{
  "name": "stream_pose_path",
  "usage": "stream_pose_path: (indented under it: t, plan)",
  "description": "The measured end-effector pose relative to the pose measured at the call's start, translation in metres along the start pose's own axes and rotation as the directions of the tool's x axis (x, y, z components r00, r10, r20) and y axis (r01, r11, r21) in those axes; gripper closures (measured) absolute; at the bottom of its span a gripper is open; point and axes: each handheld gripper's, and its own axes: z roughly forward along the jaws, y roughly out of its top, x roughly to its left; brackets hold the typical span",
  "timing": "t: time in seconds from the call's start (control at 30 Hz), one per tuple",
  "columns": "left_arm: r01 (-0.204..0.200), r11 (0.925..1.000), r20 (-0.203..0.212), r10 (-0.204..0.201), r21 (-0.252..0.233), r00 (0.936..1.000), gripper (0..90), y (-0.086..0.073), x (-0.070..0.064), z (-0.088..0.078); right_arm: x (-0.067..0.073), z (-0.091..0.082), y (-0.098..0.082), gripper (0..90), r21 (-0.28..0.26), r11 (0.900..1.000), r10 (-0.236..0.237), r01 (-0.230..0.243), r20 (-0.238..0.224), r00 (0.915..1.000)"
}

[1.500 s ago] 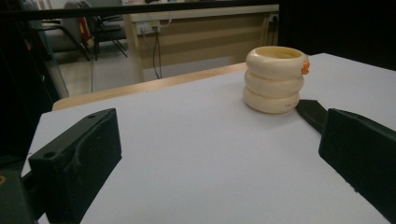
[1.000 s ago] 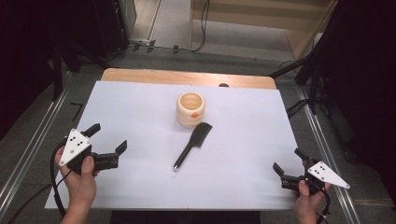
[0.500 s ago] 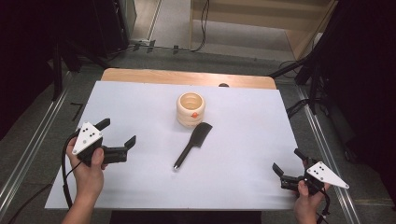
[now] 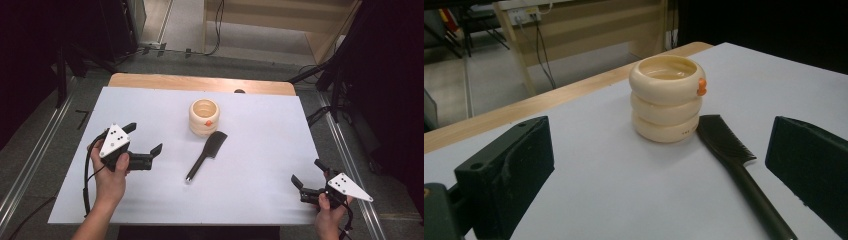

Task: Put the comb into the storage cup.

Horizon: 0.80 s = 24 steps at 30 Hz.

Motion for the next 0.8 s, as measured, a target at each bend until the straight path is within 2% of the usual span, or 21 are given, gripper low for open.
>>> stream_pose_path:
  t: [0.3, 0.5, 0.8]
  plan:
    - [-0.015, 0.9997, 0.033, 0.014, 0.019, 0.9994, 0.0, 0.007, -0.011, 0.017, 0.0, 0.0, 0.0, 0.0, 0.002, 1.0, -0.004, 0.004, 0.0, 1.0]
    - [-0.016, 0.9993, 0.035, 0.015, 0.035, 0.9993, 0.0, 0.011, -0.016, 0.026, 0.0, 0.0, 0.0, 0.0, 0.004, 1.0, -0.007, 0.007, -0.001, 1.0]
    - [-0.009, 0.9961, 0.051, 0.005, 0.088, 0.9987, 0.0, 0.013, -0.025, 0.045, 0.0, 0.001, 0.0, 0.0, 0.006, 1.0, -0.013, 0.013, -0.004, 0.9999]
